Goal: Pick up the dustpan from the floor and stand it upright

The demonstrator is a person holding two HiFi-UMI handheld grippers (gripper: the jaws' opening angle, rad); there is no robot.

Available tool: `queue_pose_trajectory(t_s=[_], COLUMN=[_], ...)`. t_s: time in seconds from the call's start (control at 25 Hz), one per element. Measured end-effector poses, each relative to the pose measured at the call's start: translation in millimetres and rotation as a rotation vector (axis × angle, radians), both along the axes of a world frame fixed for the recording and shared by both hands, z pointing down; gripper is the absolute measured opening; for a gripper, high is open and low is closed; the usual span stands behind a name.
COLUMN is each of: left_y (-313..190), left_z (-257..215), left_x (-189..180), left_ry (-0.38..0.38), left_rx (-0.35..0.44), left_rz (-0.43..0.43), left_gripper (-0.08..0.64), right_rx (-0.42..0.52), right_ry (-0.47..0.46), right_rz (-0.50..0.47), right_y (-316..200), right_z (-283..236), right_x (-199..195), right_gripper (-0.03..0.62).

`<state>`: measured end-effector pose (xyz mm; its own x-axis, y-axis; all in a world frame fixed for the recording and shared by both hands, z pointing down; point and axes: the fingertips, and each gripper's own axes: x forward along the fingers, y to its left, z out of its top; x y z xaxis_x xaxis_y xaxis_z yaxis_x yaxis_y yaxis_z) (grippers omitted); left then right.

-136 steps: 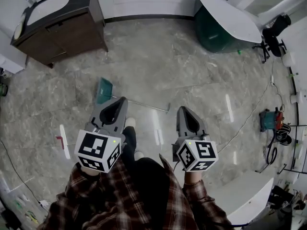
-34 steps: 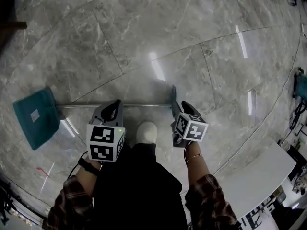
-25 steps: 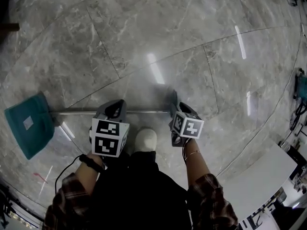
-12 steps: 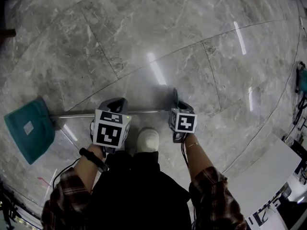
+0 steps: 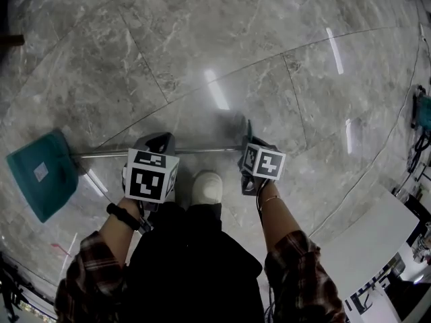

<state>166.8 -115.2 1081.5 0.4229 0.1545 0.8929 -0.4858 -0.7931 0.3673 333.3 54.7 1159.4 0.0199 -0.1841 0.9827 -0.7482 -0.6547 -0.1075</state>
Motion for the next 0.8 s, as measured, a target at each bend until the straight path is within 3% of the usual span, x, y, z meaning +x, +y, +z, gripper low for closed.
queue_pose_trajectory(t_s=[0.4, 0.8], left_y=[7, 21], left_z=[-94, -217], left_x=[-11, -19], left_ry=[0.028, 0.057], left_rx=[-0.009, 0.002], left_rz=[-0.055, -0.049], left_gripper=[0.002, 0.002], right_rx=[0.032, 0.061], right_ry=[0.061, 0.137], right_rz=[0.025, 0.067], right_y=[-11, 0], right_z=[-105, -246], right_x=[5, 10], right_gripper=[0.067, 0.075])
